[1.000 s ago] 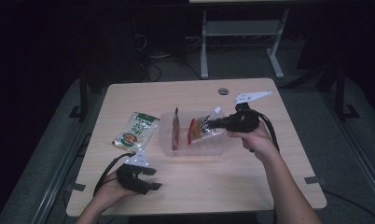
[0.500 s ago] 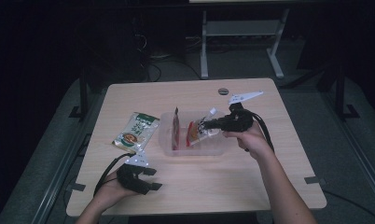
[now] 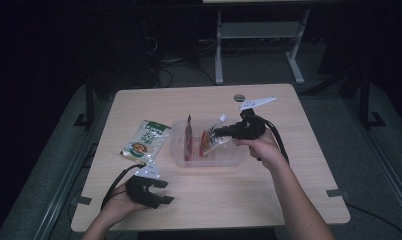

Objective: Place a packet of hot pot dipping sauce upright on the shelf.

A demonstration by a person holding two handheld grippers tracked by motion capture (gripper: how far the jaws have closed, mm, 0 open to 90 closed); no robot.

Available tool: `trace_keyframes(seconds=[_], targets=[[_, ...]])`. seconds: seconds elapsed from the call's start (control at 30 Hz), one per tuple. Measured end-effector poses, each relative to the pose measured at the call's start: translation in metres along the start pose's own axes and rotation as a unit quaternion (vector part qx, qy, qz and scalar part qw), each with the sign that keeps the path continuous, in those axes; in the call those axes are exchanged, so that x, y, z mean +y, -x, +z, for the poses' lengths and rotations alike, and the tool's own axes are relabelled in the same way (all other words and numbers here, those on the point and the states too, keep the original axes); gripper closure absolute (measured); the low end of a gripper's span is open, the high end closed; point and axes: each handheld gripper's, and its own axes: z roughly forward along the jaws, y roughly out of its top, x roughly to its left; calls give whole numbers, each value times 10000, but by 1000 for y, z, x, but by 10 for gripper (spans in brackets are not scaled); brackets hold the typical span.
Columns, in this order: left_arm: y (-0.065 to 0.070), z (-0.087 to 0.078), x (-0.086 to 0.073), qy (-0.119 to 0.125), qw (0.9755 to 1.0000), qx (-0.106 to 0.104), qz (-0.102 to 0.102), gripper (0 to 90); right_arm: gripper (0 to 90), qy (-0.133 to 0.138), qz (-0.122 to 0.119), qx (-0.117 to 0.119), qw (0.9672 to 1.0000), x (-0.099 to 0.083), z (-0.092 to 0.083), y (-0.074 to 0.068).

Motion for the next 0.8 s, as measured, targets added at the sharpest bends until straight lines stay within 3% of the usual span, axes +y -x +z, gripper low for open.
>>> trace_keyframes(seconds=[0.67,0.73,0.8], targets=[[0,0,0,-25,10000,-30,33,371,874,-94,134,-43,9999,3,35,6],[0,0,0,-27,10000,-31,32,371,847,-87,120,-63,9999,4,36,6],[0,0,-1,-31,10000,-28,30,371,752,-69,110,-11,9999,4,36,5]])
